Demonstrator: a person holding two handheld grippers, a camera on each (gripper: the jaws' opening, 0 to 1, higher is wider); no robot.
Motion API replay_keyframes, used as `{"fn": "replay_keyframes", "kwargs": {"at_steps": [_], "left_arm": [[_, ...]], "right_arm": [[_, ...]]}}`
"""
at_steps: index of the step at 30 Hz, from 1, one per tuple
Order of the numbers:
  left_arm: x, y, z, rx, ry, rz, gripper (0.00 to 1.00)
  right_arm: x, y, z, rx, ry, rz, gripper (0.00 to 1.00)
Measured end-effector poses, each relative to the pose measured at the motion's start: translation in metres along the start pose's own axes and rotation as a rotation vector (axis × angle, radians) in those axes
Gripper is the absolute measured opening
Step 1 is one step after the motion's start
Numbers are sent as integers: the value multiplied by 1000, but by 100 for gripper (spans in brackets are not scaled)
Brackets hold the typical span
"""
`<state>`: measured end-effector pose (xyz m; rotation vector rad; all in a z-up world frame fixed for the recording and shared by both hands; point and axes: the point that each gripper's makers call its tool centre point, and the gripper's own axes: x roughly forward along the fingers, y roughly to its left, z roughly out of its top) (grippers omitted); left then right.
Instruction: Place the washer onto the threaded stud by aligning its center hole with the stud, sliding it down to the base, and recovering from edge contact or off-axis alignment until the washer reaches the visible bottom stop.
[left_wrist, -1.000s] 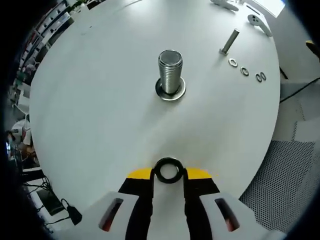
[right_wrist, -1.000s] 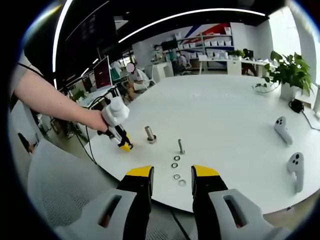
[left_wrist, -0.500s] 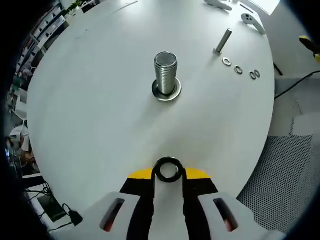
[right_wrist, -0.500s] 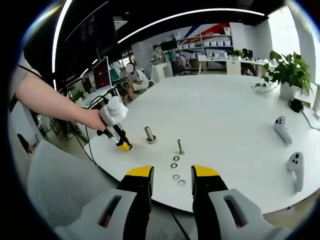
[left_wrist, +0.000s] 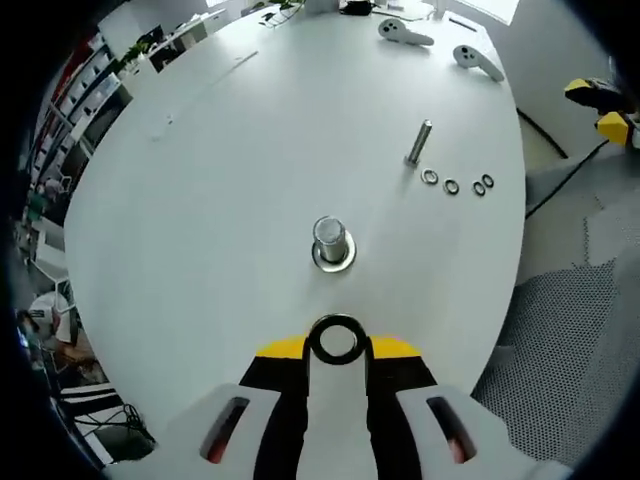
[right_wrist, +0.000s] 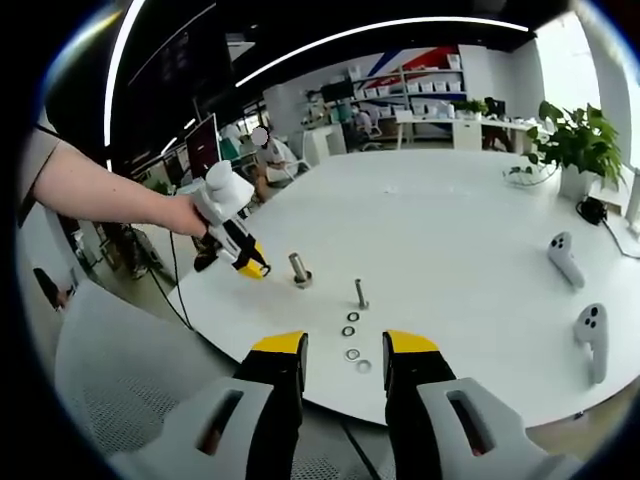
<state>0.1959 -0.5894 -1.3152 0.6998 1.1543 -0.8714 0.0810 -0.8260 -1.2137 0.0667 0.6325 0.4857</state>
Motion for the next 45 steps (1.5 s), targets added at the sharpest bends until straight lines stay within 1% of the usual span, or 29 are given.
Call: {"fn": "replay_keyframes", "kwargs": {"at_steps": [3,8,11,16,23,36,45], "left_arm": [[-8,0,12,24,-18,2,18],[-14,1,30,48,-43,4,18],[-12,3,39,65,-49,6,18],[-9,0,50,91,-53,6,18],[-4,0,57,110,-46,3,19],[9,4,62,151,-10,-1,19],[21,3,60,185,14,-4,19]], "right_arm": [[0,0,0,0,0,1,32],[0,0,0,-2,2,2,32],[0,0,0,-2,3,2,32],[0,0,0,-2,1,1,32],[0,-1,0,0,-1,-1,32],[-1,-2,0,8,-5,-8,32],[-1,-3,0,11,-5,-13,32]]}}
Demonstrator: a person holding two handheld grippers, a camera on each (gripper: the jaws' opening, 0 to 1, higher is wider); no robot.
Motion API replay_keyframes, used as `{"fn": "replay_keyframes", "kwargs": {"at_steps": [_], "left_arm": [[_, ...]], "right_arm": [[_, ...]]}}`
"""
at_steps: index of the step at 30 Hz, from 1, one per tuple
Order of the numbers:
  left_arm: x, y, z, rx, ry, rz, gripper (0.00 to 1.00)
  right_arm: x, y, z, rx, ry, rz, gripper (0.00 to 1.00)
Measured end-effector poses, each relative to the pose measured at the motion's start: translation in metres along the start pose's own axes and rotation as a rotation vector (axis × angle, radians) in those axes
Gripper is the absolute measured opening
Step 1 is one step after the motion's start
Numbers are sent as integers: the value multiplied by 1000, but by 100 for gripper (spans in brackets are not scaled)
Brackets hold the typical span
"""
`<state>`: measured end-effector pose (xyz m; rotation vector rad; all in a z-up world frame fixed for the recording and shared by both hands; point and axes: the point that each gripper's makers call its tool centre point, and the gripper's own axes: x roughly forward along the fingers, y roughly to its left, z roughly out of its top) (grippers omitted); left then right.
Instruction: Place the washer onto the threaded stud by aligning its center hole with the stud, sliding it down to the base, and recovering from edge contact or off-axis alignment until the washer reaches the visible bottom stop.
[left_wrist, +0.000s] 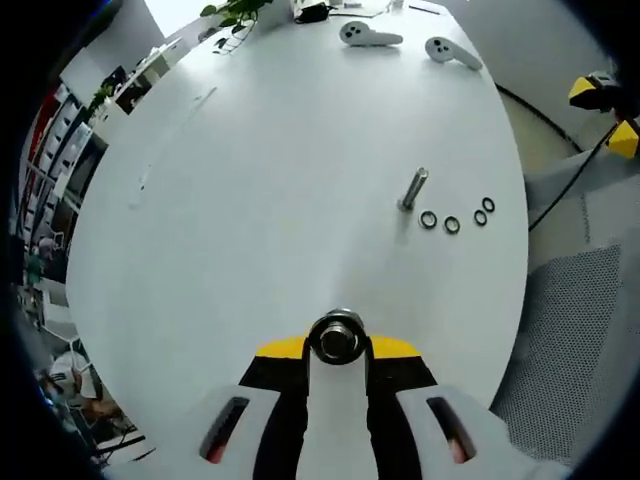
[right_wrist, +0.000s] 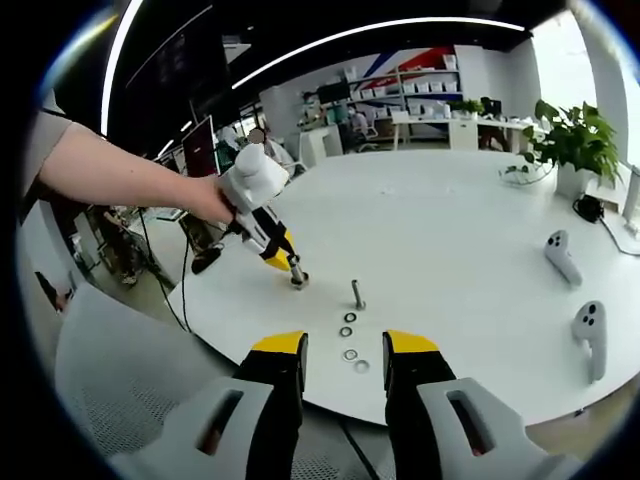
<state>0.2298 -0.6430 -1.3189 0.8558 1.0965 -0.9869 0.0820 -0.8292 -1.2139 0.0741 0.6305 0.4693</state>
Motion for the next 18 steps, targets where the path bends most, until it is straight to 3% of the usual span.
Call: {"fn": "replay_keyframes", "kwargs": {"at_steps": [18], "left_arm": [[32,-4,-11,-22,9,-21,19]], "right_arm": [[0,-2,-2,2,12,-10,32]]}}
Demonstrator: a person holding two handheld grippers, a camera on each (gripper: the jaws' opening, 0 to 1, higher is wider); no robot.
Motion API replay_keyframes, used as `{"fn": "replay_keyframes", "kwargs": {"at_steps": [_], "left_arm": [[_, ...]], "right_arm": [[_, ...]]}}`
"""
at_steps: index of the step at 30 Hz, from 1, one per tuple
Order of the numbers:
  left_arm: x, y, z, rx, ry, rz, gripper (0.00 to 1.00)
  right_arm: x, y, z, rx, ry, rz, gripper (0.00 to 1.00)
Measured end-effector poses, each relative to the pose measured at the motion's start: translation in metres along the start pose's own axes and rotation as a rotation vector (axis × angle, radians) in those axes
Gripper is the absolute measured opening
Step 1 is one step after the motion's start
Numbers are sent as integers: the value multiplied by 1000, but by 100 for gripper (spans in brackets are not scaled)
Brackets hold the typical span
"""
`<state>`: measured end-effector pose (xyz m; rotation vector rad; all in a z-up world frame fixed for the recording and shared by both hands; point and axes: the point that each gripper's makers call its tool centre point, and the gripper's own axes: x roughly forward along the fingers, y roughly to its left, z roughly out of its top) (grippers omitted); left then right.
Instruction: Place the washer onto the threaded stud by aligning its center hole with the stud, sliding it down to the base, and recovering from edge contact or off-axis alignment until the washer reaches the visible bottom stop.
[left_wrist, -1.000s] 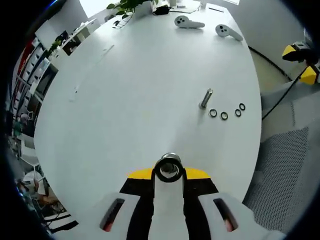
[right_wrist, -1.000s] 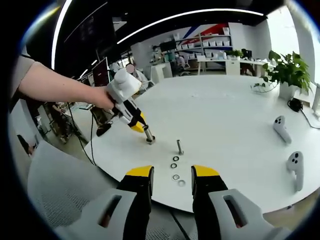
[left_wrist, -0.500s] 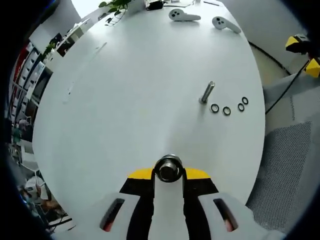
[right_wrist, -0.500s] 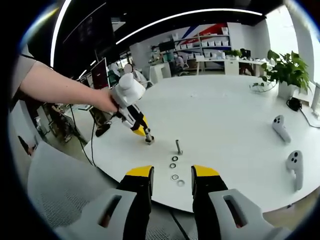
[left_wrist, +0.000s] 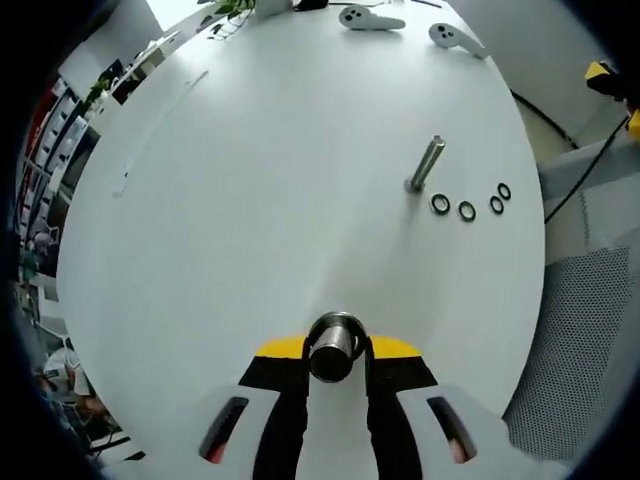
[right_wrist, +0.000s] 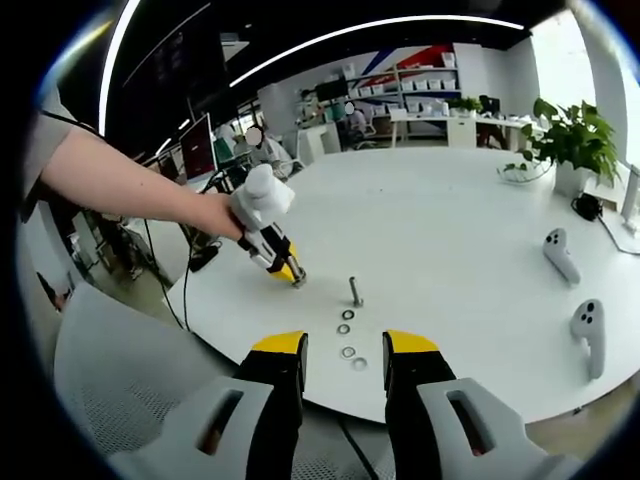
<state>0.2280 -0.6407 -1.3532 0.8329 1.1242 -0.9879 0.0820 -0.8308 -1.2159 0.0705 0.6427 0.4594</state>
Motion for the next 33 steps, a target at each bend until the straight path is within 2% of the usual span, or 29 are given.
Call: {"fn": "replay_keyframes", "kwargs": {"at_steps": [10,15,19,24,30,33], "left_arm": [[2,2,-4,-36,-59,-1,23],[-12,3,-3,-71,-107,33,27],[-33,4,-2,-153,-213,71,27],[-59,5,-14,-275,-316,111,27],[-93,-19,-29,-350,-420,149,27],[-104,-41,-30,-427,-503,94,30]], "right_arm": [[0,0,-2,-4,10,-1,32],[1,2,-3,-12,18,5,32],[2,3,-5,-23,32,11,32],[2,5,-7,-29,41,20,32],[2,9,-9,-50,52,38,32],[3,12,-10,-65,62,50,32]]}}
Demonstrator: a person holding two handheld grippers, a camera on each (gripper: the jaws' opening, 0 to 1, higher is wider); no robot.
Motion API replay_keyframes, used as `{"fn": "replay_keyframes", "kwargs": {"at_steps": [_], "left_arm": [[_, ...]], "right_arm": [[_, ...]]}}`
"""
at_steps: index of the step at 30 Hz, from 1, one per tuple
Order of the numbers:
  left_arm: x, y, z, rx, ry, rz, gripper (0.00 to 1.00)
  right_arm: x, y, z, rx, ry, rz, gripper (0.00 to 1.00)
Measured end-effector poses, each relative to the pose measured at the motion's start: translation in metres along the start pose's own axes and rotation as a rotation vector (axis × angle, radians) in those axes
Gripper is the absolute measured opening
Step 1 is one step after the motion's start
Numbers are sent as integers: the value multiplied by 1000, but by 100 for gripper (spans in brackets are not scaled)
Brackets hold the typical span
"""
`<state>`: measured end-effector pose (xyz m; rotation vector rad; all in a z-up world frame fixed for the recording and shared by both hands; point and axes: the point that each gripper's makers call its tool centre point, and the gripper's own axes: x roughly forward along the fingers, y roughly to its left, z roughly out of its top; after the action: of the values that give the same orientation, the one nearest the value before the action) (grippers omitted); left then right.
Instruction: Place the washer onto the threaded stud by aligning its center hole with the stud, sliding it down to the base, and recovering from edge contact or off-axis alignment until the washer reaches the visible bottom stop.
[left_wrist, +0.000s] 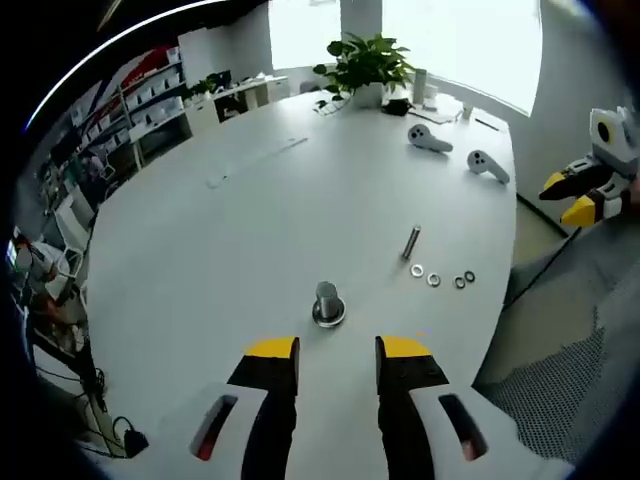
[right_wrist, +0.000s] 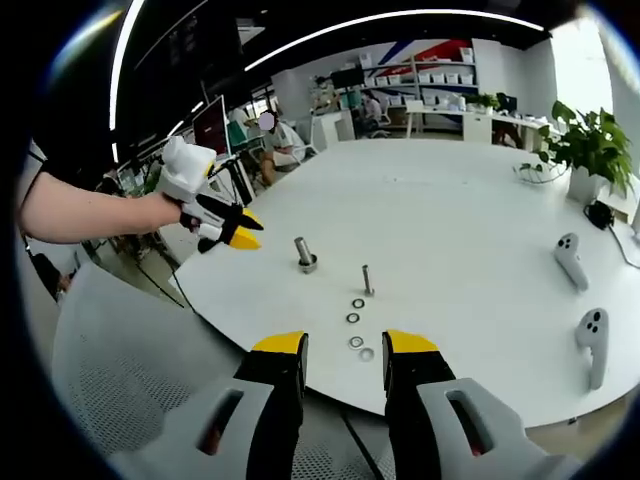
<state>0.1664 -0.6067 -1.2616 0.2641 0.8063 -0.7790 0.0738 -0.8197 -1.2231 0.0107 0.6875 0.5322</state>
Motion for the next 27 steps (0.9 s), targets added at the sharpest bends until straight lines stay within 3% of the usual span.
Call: {"fn": "replay_keyframes", "kwargs": {"at_steps": [4,7,11,15,24,27], "left_arm": [[-17,-13,-14,14,-8,18,30],[-31,-30,-17,-74,-57,-7,32],[-47,-35,-21,-110,-96,19,32],[-65,-48,-21,-136,-104,-1,34],[-101,-45,-18,-155,-164,49,34],[-119,-40,-18,-116,-187,112,33]], "right_arm": [[0,3,-1,-14,6,12,32],[1,3,-3,-16,17,14,32],[1,5,-4,-27,24,22,32],[2,4,-4,-26,25,18,32],[3,7,-8,-43,52,32,32],[3,6,-8,-42,54,29,31]]}}
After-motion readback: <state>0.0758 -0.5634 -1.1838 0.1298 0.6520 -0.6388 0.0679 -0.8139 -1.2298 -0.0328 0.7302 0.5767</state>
